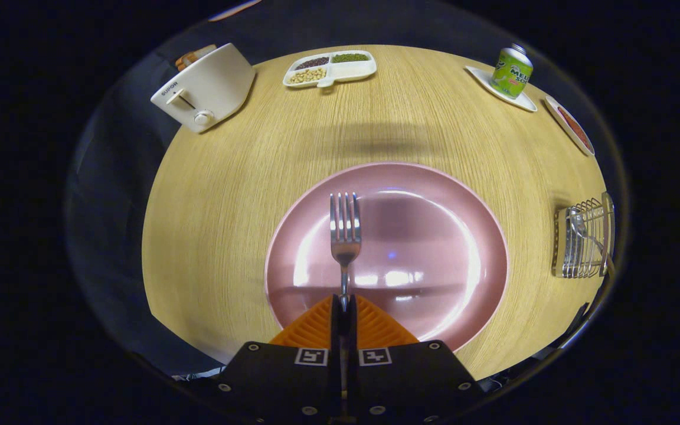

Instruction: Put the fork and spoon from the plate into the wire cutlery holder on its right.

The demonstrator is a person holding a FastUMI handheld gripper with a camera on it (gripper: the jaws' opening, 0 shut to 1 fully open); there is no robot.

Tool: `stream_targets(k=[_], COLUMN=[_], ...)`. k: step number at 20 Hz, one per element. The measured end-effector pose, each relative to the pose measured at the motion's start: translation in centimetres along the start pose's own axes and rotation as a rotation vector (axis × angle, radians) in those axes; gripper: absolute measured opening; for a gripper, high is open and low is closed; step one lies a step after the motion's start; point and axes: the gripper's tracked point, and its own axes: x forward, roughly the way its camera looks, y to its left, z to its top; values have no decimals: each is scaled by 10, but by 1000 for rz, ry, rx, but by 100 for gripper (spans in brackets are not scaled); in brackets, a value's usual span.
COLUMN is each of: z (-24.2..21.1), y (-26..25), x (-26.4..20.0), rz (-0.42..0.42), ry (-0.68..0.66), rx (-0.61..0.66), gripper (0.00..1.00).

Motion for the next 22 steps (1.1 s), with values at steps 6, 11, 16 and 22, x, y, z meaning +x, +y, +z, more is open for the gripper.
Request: stream_targets(k=[6,11,16,22], z=[9,15,12,4], y=[-36,-88,-147,-217], x=[-32,-73,-109,-136], rz=[12,4,-29,-84], ry=[-66,-144,-181,-178], rx=[17,51,119,171], gripper=[5,5,5,5])
